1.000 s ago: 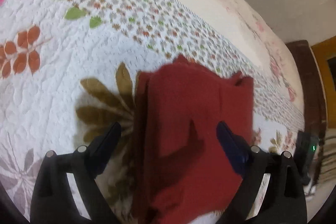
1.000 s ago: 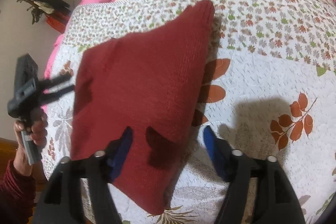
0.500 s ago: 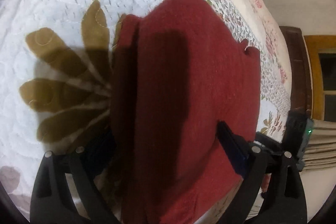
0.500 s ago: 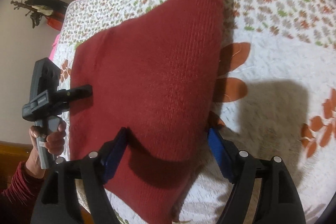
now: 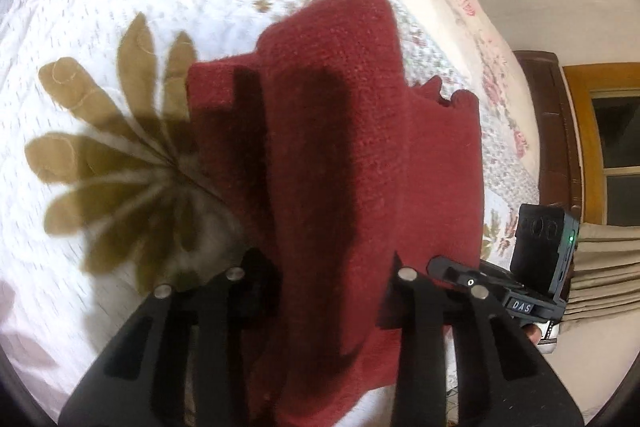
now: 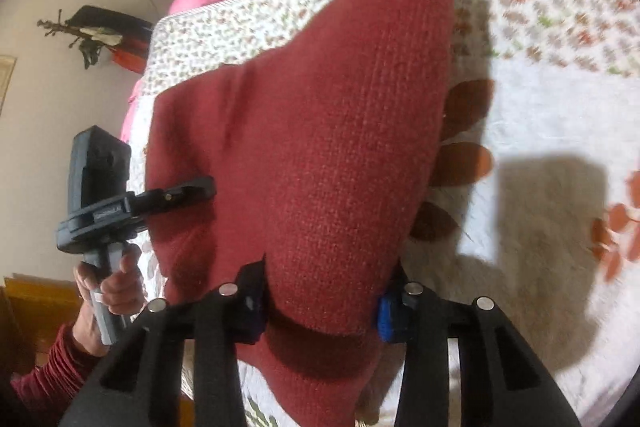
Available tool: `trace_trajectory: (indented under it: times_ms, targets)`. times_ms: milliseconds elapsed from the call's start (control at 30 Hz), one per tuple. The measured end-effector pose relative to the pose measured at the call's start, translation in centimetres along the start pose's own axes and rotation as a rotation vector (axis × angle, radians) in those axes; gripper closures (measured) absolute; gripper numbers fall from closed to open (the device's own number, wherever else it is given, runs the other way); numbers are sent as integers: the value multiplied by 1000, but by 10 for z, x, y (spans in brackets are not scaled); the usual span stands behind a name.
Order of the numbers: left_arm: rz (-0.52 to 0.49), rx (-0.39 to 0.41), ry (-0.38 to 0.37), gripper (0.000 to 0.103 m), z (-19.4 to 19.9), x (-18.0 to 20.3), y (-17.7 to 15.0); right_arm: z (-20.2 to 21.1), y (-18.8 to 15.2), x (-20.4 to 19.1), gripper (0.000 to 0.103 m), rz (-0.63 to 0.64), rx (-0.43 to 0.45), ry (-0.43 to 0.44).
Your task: Fold small clothes
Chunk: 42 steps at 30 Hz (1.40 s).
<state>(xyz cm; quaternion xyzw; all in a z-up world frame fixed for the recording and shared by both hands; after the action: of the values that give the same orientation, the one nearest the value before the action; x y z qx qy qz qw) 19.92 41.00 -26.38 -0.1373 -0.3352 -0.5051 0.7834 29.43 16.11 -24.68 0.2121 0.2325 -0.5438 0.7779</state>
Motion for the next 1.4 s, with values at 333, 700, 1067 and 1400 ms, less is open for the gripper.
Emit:
trace_trajectory:
  times_ms: [333,700,1067,1400]
  targets:
    - [-98,1,-74,70,-20,136,-45,134,-52,50,62,15,47,25]
    - [-118,-96,-83,70,-161,249,-95,214,-99,194,62,-108,46,-75]
    - [-158,-76,146,52,-210,244,-118,199,-114,255,41,-105,33,-101]
    - [-315,-4,311,31,-163,270,-188,200,-191,249,28,-105,-4,-102]
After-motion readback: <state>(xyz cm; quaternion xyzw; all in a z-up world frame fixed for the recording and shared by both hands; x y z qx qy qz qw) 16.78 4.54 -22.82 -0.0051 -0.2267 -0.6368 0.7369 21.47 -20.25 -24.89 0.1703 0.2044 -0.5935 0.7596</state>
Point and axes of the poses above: each gripper's, at about its wrist camera, not at the fingertips, and z roughly against the way its jaws point, x to its right, y to its top, the point moved 3 cm from there along -z, roughly the way its jaws point, and after that the axes turned 6 degrees about -z, right-handed, at the moved point
